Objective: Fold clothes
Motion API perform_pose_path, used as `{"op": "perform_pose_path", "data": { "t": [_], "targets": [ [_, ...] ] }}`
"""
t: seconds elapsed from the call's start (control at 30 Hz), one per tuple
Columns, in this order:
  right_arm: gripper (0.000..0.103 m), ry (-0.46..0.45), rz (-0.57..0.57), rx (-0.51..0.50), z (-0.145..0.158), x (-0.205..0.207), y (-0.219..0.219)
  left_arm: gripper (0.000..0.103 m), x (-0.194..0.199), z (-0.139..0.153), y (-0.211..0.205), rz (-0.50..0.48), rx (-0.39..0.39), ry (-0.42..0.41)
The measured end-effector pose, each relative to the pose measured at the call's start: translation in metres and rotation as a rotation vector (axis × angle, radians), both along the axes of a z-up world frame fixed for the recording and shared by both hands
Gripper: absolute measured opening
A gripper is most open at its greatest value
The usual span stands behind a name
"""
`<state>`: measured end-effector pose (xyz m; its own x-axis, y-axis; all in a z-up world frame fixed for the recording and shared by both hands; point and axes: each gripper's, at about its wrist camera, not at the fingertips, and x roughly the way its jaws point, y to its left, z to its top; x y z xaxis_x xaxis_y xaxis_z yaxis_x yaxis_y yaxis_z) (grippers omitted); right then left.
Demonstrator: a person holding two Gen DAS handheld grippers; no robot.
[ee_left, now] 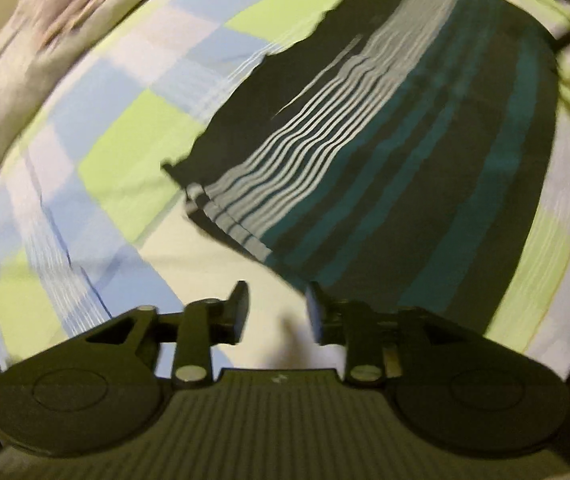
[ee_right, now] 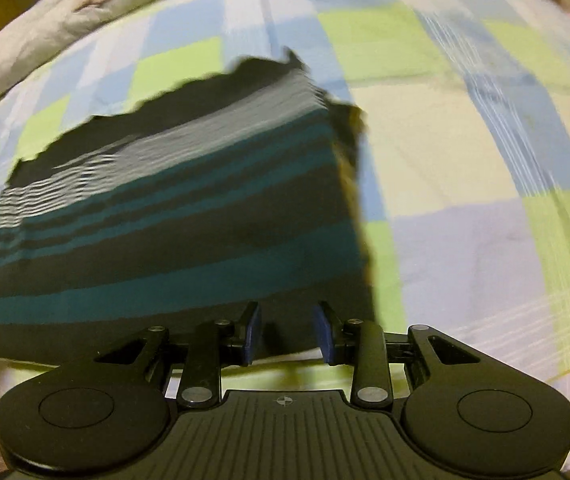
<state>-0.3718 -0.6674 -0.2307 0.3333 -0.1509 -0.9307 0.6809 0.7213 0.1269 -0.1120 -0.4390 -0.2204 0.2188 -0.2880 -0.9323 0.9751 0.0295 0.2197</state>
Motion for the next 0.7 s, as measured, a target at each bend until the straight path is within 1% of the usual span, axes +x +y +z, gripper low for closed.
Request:
{"op": "perform_pose_path", "data": {
  "t": [0.03,0.07,0.1,0.13,0.17,0.2,0.23,0.27,0.37,0.43,0.47,0.53,0.57,0.63,0.7],
  "targets": [
    [0.047,-0.006,0.023,-0.026,0.005,0.010,0.016,0.040,0.004,-0.002,0.004,-0.071,-0.007,-0.017],
    [0.057,-0.015,0.048,-0.052,0.009,0.021,0.036,0.042,0.008,-0.004,0.007,-0.142,-0.013,-0.035],
    [0.072,-0.025,0.075,-0.078,0.011,0.033,0.057,0.043,0.010,-0.007,0.013,-0.224,-0.022,-0.058],
    [0.073,-0.028,0.112,-0.097,0.012,0.047,0.081,0.047,0.011,-0.009,0.020,-0.315,-0.033,-0.087],
    [0.073,-0.029,0.151,-0.113,0.011,0.062,0.106,0.056,0.012,-0.011,0.027,-0.406,-0.043,-0.116],
    [0.073,-0.026,0.192,-0.122,0.008,0.075,0.129,0.061,0.013,-0.013,0.034,-0.498,-0.053,-0.145],
    [0.073,-0.024,0.243,-0.128,0.003,0.090,0.152,0.067,0.014,-0.017,0.039,-0.567,-0.062,-0.169],
    [0.073,-0.019,0.304,-0.139,-0.003,0.108,0.179,0.070,0.016,-0.022,0.042,-0.619,-0.070,-0.190],
    [0.073,0.007,0.467,-0.180,-0.015,0.148,0.242,0.071,0.021,-0.036,0.051,-0.774,-0.094,-0.251],
    [0.073,0.030,0.562,-0.262,-0.021,0.167,0.277,0.071,0.025,-0.045,0.057,-0.877,-0.110,-0.292],
    [0.073,0.056,0.614,-0.310,-0.027,0.177,0.294,0.071,0.027,-0.050,0.060,-0.928,-0.118,-0.312],
    [0.073,0.144,0.752,-0.402,-0.045,0.188,0.323,0.071,0.030,-0.059,0.065,-1.024,-0.135,-0.351],
    [0.073,0.192,0.822,-0.453,-0.055,0.189,0.335,0.073,0.031,-0.063,0.066,-1.061,-0.145,-0.367],
    [0.073,0.255,0.906,-0.526,-0.073,0.191,0.350,0.077,0.035,-0.071,0.066,-1.116,-0.169,-0.399],
    [0.073,0.275,0.935,-0.571,-0.086,0.192,0.354,0.079,0.039,-0.078,0.066,-1.166,-0.194,-0.432]
  ]
}}
